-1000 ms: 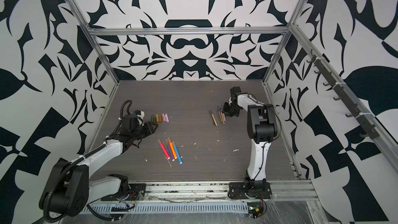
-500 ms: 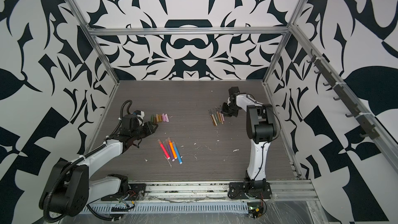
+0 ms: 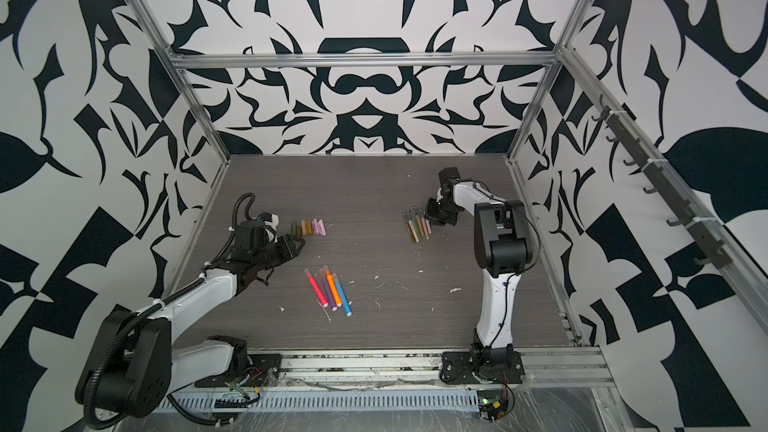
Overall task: Open the pen caps
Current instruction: 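Lower the brown pen onto the bundle and release it with the right gripper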
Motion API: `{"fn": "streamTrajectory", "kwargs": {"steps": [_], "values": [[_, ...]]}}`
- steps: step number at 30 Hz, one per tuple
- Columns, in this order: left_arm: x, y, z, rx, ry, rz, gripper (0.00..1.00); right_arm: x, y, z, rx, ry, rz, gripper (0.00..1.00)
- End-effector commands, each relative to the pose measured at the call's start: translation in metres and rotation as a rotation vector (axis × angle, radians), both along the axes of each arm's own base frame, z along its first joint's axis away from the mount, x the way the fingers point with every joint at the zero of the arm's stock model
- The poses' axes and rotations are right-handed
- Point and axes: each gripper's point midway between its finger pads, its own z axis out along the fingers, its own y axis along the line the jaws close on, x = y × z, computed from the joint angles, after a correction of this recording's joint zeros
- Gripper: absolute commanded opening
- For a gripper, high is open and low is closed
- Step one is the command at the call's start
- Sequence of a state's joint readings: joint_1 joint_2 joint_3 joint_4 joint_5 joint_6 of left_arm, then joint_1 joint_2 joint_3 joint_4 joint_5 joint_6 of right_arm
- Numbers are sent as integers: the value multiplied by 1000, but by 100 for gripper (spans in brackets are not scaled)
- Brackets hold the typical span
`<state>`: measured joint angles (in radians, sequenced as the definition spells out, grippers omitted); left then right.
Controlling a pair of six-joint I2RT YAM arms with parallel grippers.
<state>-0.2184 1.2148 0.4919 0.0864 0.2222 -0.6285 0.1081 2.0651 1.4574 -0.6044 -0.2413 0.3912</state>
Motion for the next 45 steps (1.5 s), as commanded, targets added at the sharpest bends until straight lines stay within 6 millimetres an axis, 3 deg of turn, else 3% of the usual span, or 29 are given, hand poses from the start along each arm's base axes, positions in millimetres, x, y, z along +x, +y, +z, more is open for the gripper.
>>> {"fn": "streamTrajectory", "kwargs": {"steps": [1,20,30,45], "values": [[7,-3,12,-6,-41,-11,43,-1,7,0,-2,20,8,0],[7,-4,11,-7,-36,-16,43,1,8,1,-15,15,15,0],[6,-4,11,-8,-36,-14,43,6,-12,6,-57,5,-13,0],[7,-3,11,-6,-37,-13,43,3,-13,6,-55,3,-6,0]]}}
